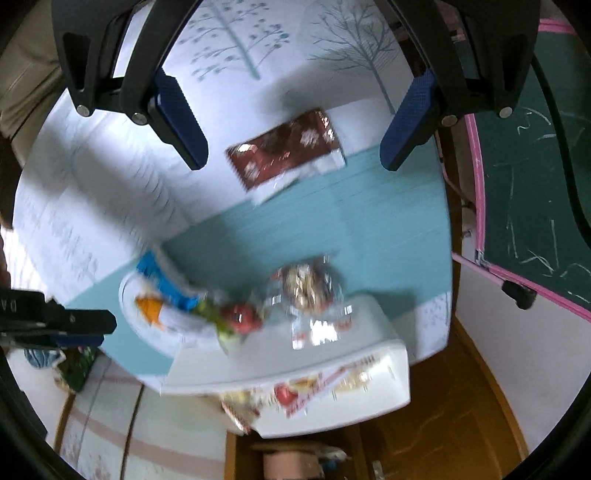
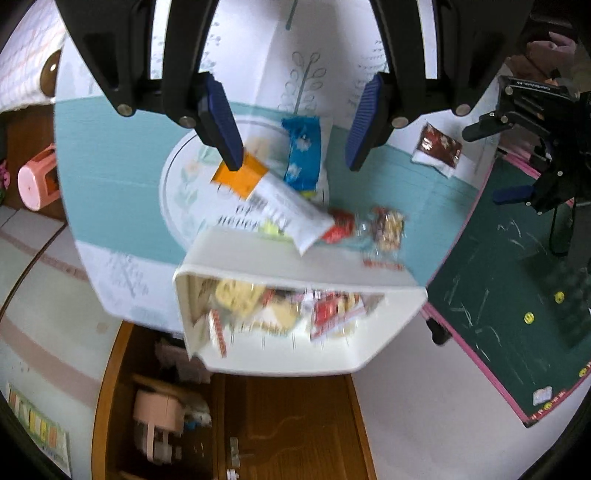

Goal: Organize snacks
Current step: 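Grasp the brown chocolate wafer packet with the left tool while the right tool grasps the blue wrapped snack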

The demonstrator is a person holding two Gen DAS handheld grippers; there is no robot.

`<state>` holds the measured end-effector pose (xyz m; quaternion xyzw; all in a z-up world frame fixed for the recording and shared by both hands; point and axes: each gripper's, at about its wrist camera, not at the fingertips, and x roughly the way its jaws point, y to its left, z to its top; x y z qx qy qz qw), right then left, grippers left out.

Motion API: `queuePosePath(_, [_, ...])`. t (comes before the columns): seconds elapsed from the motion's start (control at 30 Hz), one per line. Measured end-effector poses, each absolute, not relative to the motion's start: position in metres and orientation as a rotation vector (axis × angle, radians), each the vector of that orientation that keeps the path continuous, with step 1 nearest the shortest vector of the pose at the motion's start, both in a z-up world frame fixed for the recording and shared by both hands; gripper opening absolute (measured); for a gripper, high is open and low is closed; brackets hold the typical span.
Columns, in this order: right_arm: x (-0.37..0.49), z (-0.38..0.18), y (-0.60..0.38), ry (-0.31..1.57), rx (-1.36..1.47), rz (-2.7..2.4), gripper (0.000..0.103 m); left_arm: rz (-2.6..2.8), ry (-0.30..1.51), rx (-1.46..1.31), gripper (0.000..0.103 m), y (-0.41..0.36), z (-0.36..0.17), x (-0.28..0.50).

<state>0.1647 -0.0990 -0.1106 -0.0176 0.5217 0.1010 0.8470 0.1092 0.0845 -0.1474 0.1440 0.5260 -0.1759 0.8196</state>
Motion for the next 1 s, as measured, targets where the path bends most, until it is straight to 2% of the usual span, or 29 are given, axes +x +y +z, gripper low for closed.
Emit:
queuePosePath(0.43, [0.178, -0.176, -0.081, 1.222, -0.028, 0.188, 0.058, -0.424, 1.145, 0.516, 0.094, 0.075, -0.199, 0.126])
queuePosePath(0.67, [0.186, -0.190, -0.072, 1.241, -0.047, 0.176, 0.058, -0.435, 1.158, 0.480, 0.091, 0.073, -0.203, 0.142])
queuePosePath(0.77, [0.188, -0.196, -0.072, 1.247, -0.050, 0.166, 0.058, -0.441, 1.181, 0.422, 0.075, 0.073, -0.202, 0.145])
queuePosePath(0.83, [0.188, -0.197, -0.071, 1.235, -0.058, 0.161, 0.058, -0.439, 1.194, 0.386, 0.059, 0.072, -0.201, 0.144])
queuePosePath(0.9, [0.186, -0.198, -0.069, 1.226, -0.083, 0.156, 0.058, -0.431, 1.208, 0.338, 0.048, 0.070, -0.200, 0.140])
queuePosePath(1.0, [0.183, -0.200, -0.066, 1.207, -0.121, 0.144, 0.054, -0.373, 1.217, 0.266, 0.042, 0.070, -0.200, 0.136])
